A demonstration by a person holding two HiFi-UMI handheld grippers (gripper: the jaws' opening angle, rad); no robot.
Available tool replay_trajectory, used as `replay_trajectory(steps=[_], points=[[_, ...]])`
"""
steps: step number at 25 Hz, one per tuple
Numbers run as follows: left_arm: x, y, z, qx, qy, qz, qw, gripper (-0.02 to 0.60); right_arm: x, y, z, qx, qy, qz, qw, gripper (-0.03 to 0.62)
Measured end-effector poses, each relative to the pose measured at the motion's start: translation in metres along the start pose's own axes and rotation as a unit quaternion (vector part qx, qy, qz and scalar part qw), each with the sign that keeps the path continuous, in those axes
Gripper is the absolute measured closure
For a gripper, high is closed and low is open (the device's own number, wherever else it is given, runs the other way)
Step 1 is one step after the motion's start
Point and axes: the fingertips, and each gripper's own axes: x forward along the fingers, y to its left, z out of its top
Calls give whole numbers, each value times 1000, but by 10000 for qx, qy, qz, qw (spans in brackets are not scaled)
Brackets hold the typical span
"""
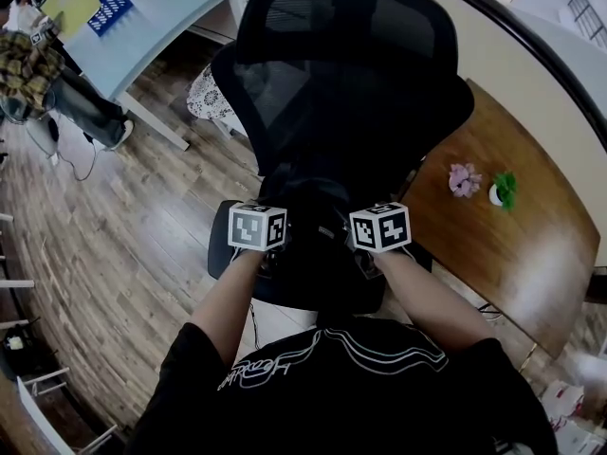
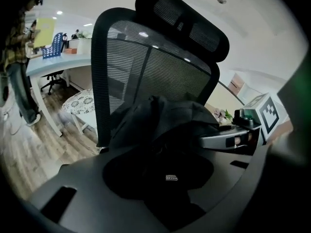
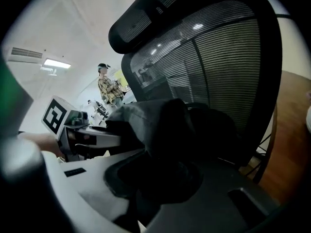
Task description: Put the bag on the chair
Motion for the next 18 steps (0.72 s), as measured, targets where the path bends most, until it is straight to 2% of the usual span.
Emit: replay_trajectory(steps=[3,5,6,7,9,11,14,16,17,18], points=[[-3,5,-5,-88,7,148,9999,350,1,3,-5,-177,115,-4,9998,445],[-7,9,-9,35,-11,324,9995,285,0,5,-9,-185,138,-27,9997,381],[-9,10,-12,114,-23,384,9992,265,-1,6,-11,-175,128,-34,9998,341],[-11,10,-15,173,-35,404,9990,257,-4,7,-12,-173,102,-28,9998,328],[-17,9,-22,179,-44,371,9991,249,-11,10,-10,-208,-2,16,9998,326],[-25,9,-29,49,-44,325,9995,247,-24,12,-6,-253,-165,46,9995,303],[-41,7,-38,-234,-103,186,9995,247,-47,15,-10,-255,-377,55,9989,303],[-54,0,-42,-276,-196,90,9994,249,-62,16,-17,-264,-498,44,9984,306],[-62,-5,-44,-255,-269,21,9993,257,-71,18,-20,-262,-583,67,9979,323],[-71,-12,-46,-231,-361,-60,9991,297,-81,24,-22,-258,-683,128,9972,349]])
